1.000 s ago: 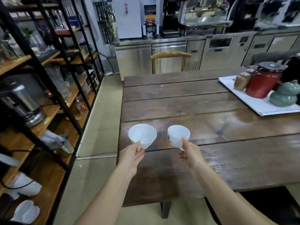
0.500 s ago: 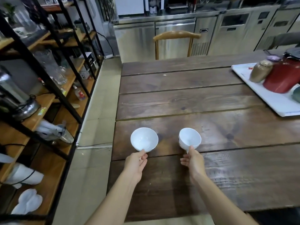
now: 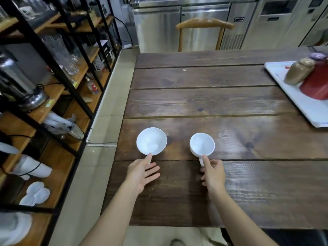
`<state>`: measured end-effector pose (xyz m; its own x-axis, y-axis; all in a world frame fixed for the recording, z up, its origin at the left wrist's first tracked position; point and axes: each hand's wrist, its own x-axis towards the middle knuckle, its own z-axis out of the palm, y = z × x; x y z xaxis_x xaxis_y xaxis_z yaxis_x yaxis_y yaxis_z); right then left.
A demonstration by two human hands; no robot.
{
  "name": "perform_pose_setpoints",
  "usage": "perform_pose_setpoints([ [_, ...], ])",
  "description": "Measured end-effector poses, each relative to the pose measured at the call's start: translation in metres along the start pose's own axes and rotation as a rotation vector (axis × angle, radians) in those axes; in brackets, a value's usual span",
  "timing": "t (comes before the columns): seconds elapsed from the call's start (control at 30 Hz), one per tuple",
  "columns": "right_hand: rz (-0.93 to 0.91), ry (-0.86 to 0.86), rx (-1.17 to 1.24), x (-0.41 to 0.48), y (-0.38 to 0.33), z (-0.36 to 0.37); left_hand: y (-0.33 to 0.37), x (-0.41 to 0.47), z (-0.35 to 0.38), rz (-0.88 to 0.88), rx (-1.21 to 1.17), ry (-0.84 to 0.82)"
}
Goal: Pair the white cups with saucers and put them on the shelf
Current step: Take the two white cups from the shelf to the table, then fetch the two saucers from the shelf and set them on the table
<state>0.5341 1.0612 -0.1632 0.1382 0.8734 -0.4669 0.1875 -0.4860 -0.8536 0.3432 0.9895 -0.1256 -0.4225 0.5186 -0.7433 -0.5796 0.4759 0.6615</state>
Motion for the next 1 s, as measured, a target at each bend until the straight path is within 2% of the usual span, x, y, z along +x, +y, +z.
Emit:
perform_pose_setpoints([
  [0.1, -0.109, 0.081, -0.135, -0.003, -0.011, -0.017, 0.002, -0.003, -0.003, 0.024, 0.061, 0.065],
  [0.2, -0.292, 0.073, -0.245, -0.011, -0.034, -0.026, 0.005, -0.005, -0.008, 0.153, 0.113, 0.206],
  [0.3, -0.468, -0.036, -0.345, -0.024, -0.051, -0.020, 0.009, -0.013, -0.015, 0.354, 0.310, 0.339],
  [0.47, -0.828, -0.248, -0.636, -0.061, -0.065, 0.010, 0.014, -0.040, -0.043, 0.608, 0.700, 0.469],
  [0.63, -1.001, -0.398, -0.775, -0.108, -0.065, 0.051, 0.019, -0.090, -0.101, 0.816, 0.881, 0.614],
  [0.73, -1.090, -0.451, -0.793, -0.146, -0.065, 0.079, 0.016, -0.119, -0.152, 0.818, 0.890, 0.690],
  [1.0, -1.276, -0.735, -0.785, -0.300, -0.040, 0.163, -0.040, -0.219, -0.327, 0.695, 0.666, 0.951],
])
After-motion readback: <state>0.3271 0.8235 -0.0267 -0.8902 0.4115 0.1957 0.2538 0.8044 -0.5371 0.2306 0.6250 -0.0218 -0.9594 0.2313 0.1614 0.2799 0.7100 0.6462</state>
